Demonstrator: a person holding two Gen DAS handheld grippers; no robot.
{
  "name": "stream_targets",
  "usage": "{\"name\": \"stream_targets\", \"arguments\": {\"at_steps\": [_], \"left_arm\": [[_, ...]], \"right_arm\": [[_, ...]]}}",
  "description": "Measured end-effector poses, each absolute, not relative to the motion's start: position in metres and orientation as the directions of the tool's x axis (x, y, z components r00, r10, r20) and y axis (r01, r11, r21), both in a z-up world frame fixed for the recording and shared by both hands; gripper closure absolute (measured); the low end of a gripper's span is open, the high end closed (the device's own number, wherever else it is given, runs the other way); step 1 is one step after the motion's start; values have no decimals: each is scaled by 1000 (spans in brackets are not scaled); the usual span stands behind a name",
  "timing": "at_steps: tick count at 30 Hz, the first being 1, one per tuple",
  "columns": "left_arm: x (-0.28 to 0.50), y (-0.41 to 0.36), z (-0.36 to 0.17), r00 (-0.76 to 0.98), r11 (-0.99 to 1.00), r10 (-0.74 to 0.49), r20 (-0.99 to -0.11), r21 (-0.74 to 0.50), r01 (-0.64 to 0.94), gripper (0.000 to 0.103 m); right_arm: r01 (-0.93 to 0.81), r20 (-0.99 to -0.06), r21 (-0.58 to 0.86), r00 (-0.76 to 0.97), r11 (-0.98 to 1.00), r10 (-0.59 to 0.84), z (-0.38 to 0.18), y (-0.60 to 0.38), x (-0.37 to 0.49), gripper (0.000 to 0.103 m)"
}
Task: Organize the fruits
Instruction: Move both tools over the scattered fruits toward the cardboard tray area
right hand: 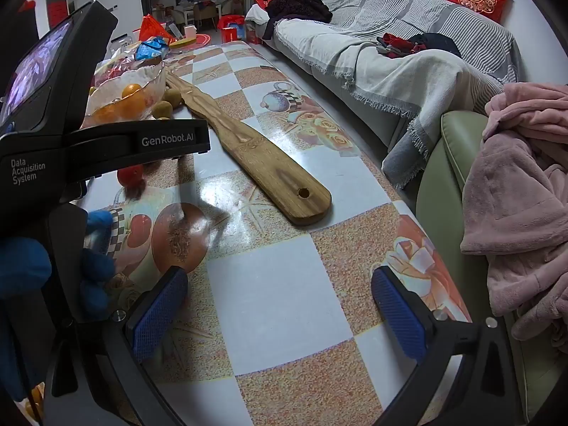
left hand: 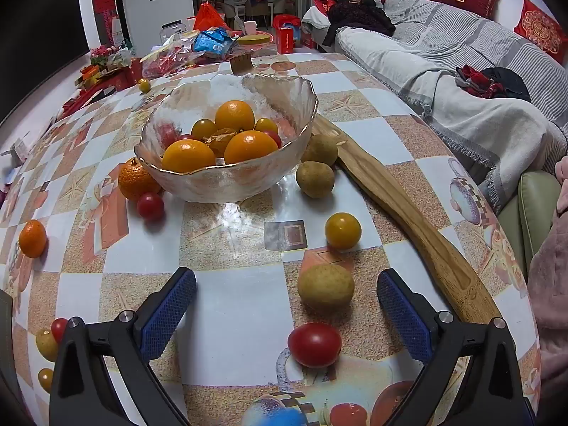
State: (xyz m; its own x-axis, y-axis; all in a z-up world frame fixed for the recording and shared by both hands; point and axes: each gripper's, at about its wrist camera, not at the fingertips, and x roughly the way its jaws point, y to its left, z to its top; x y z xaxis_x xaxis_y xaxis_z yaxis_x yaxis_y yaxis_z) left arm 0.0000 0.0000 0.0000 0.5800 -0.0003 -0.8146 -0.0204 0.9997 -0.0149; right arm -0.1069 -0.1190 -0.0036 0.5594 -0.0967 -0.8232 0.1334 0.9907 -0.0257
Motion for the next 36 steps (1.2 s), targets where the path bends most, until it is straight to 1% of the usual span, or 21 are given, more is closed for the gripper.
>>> {"name": "stream_targets", "arguments": {"at_steps": [5,8,11,14,16,18,20,23,27,36], "left_arm": [[0,0,8,538,999,-13,-843,9,38,1],[-15,9,40,589,996,-52,-807,0,87,1],[-33,35,79,636,993,-74,-769,1,117,1],[-55,75,94,602,994,-91,-794,-34,105,1],[-69,103,94,552,996,-68,-831,-29,80,1],[-82,131,86,507,999,-14,-862,6,38,1],[-92,149,81,472,999,36,-881,45,7,1],[-106,171,66,406,997,70,-911,75,-4,1],[-116,193,50,314,999,44,-949,32,-42,1],[-108,204,51,275,996,37,-961,14,-82,1]], "right_arm": [[133,-823,-26,560,991,-97,-3,-118,-107,0],[109,-843,-37,531,993,-90,-1,-117,-104,0],[84,-901,-61,424,995,-92,4,-115,-95,0],[101,-922,-46,380,994,-82,14,-122,-100,0],[98,-925,-32,373,995,-67,28,-120,-106,0],[83,-925,-22,376,996,-52,38,-112,-112,0],[64,-932,0,362,998,-23,46,-102,-114,0],[42,-944,49,329,998,33,50,-84,-116,0],[17,-955,78,289,997,70,53,-63,-111,0],[-26,-964,81,251,996,85,54,-34,-101,0]]}}
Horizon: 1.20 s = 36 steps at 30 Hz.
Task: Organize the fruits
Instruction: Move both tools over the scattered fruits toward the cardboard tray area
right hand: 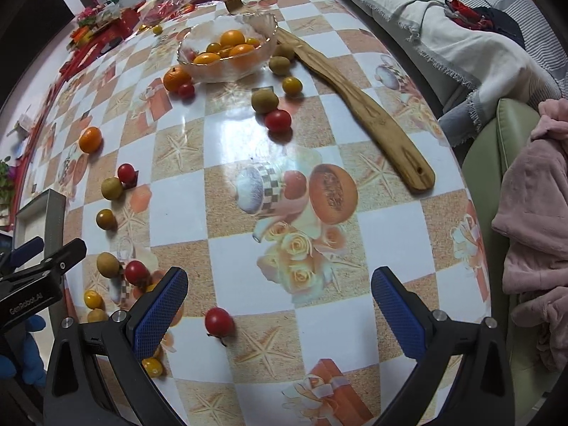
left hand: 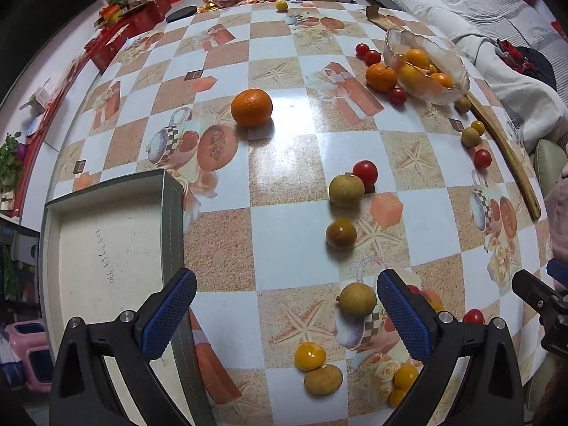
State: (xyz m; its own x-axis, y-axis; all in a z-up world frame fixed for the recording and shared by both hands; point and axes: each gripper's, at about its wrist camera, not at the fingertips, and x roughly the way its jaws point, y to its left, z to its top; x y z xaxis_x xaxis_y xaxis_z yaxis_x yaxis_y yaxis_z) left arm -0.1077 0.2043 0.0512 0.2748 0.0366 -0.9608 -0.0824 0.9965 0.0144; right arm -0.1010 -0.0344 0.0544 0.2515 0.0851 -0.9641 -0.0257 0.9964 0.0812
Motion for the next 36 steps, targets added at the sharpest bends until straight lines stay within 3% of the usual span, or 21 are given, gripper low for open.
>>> {"name": "stream_targets", "arguments": {"at_steps": [36], "left_arm": [[-100,199,49,254,995,28,-967,3,-97,1]], "right_arm": [[-44,-962,113,244,993,120,58,-30,-86,0]]}}
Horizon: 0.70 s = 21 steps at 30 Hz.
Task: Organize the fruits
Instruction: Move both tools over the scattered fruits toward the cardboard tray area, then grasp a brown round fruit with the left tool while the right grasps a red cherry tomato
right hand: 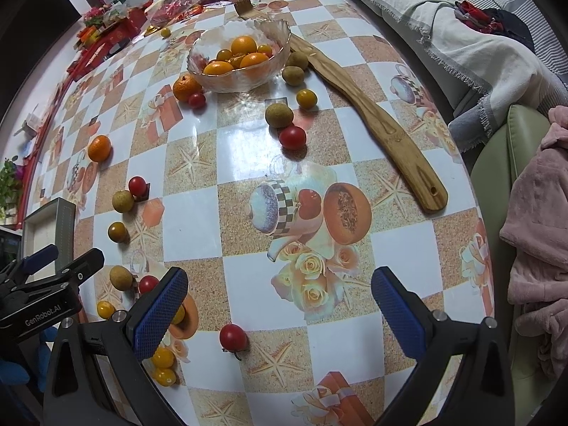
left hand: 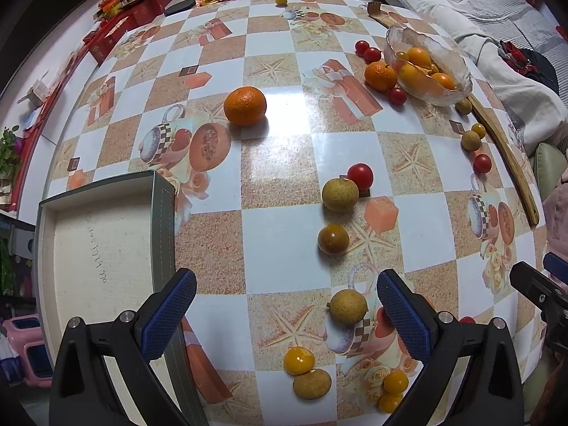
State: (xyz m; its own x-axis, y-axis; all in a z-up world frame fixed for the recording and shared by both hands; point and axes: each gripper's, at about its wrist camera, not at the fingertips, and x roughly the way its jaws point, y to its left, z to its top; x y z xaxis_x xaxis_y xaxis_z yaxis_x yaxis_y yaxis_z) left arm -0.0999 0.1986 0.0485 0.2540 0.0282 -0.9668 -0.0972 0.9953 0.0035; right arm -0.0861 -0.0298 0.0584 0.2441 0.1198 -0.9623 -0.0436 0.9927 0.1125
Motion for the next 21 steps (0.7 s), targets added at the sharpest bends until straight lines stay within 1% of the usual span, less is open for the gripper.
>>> {"name": "stream_targets", "arguments": {"at_steps": [21], "left_arm": [[-85,197,46,269,996,36,-963,13,-87,1]], "right_arm": [[-46,-965,119,229,992,126,52,-35,-74,0]]}}
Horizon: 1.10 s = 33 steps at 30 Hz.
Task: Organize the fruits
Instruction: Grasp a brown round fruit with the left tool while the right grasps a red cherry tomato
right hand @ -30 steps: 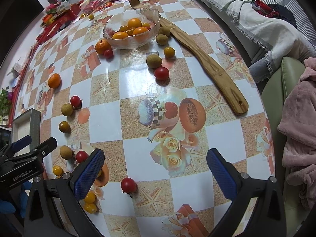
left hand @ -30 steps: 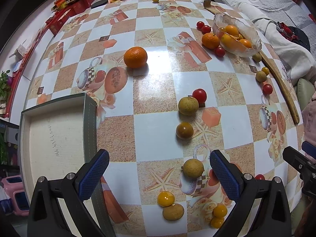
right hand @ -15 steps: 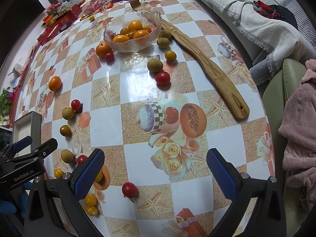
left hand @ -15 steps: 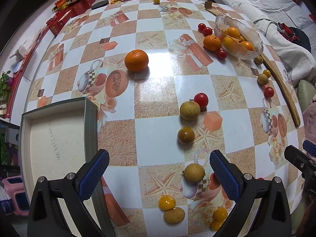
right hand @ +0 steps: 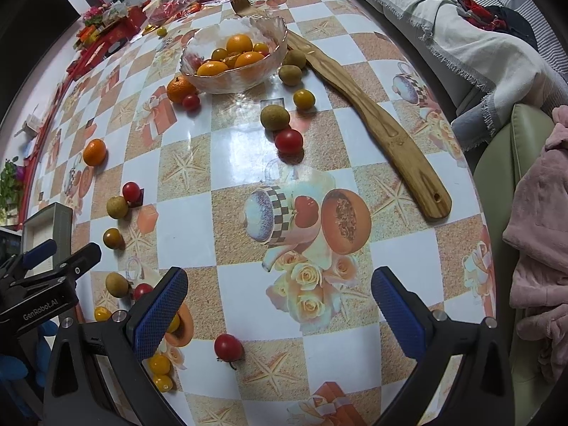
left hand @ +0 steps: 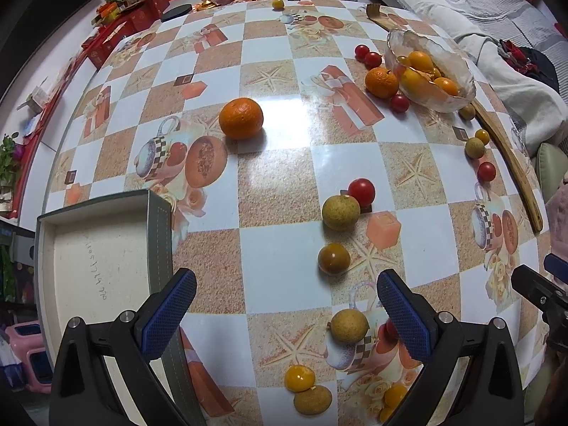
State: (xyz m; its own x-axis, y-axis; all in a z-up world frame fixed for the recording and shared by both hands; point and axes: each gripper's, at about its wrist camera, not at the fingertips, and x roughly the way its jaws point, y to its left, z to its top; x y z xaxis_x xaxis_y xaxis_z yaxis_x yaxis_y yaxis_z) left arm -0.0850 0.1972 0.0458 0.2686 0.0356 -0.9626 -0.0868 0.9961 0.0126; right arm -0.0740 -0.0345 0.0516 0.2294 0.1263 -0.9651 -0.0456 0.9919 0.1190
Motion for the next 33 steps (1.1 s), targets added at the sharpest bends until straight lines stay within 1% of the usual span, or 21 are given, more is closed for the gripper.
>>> {"name": "stream_targets", "arguments": {"at_steps": [14,15,16,17,19,22,23,24,25,26,29,30,31,32,33], "left_arm": [[-53,177,27,305,1000,26,-952,24,-10,1],[-51,176,26,305,1000,26,-952,25,-7,3],[-49,174,24,306,1000,26,-952,26,-2,10],[-48,174,22,302,1000,25,-953,27,2,16],[-44,172,17,287,1000,27,-958,30,4,16],[-42,170,14,288,1000,26,-957,28,1,16],[-41,169,14,292,1000,24,-956,26,2,22],[-41,168,13,291,1000,23,-956,26,5,26],[-40,167,12,283,1000,19,-959,22,9,30],[-39,166,11,280,1000,17,-960,20,7,30],[-39,164,11,282,1000,11,-959,11,-3,32],[-39,164,11,282,1000,5,-959,4,-4,34],[-39,163,12,283,1000,-6,-959,-7,-4,39],[-40,162,12,287,1000,-8,-958,-9,-2,44],[-41,160,13,292,1000,-10,-956,-10,3,48]], "right_arm": [[-47,-965,108,233,993,116,34,-41,-35,0],[-47,-965,109,235,993,118,32,-42,-31,0],[-47,-964,110,237,993,118,30,-42,-27,0],[-48,-964,107,240,993,115,29,-42,-24,0],[-52,-963,102,244,993,112,24,-41,-16,1],[-60,-961,112,246,992,124,18,-38,-5,8],[-66,-961,112,248,992,124,16,-37,-2,12],[-73,-960,112,249,991,127,15,-35,1,18],[-82,-959,113,250,990,130,12,-33,4,20],[-88,-960,113,249,990,132,10,-31,6,24],[-113,-956,76,273,991,104,9,-25,12,27],[-116,-955,70,278,991,100,10,-24,13,31],[-116,-955,59,284,991,90,10,-23,14,34],[-116,-953,48,291,992,80,10,-23,15,44],[-117,-951,44,299,992,77,12,-24,15,58]]}}
